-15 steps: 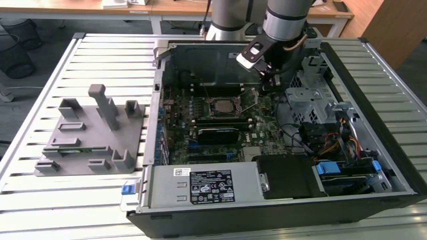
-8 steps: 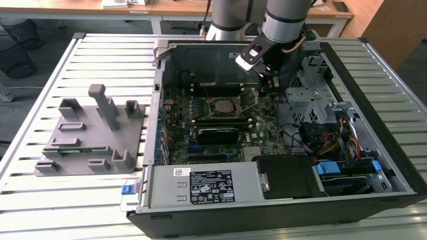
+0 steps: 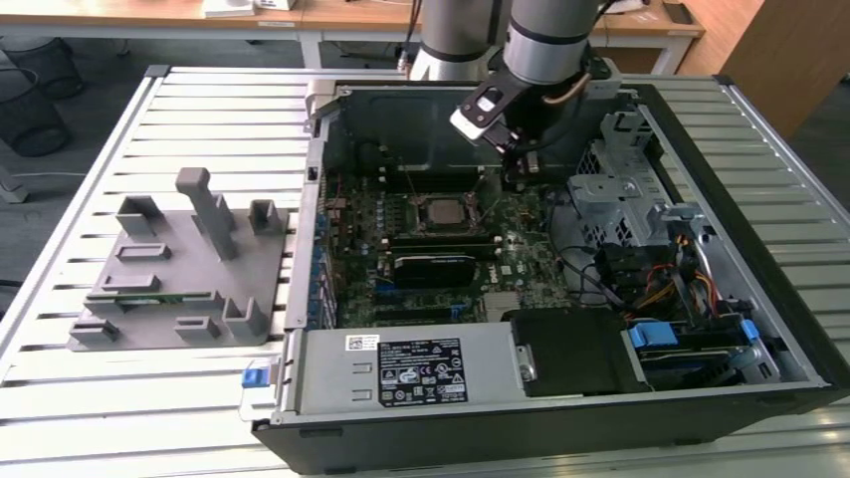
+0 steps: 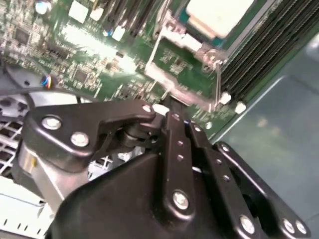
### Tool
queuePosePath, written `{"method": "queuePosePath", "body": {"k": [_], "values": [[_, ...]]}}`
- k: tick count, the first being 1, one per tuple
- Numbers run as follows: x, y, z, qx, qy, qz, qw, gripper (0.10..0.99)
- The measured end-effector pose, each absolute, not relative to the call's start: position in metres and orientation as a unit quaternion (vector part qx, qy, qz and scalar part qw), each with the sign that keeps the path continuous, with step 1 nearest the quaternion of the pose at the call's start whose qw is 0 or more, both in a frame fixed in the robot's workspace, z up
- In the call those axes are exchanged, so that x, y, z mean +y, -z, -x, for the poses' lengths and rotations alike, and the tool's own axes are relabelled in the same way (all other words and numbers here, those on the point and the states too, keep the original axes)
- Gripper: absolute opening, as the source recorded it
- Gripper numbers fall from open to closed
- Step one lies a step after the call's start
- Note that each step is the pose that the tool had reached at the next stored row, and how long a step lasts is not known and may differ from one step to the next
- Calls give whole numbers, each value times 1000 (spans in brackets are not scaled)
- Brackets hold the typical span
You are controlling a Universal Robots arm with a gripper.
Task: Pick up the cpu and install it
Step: 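Close the cpu cover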
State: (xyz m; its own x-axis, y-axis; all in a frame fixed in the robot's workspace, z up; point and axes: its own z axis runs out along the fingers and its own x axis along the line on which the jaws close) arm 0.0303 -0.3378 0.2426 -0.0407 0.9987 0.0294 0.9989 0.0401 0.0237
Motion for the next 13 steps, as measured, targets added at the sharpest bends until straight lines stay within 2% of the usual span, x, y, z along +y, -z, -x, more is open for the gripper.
{"method": "queuePosePath", "body": {"k": [13], "values": [[-338, -242, 5, -721, 19, 693, 3, 106]]}}
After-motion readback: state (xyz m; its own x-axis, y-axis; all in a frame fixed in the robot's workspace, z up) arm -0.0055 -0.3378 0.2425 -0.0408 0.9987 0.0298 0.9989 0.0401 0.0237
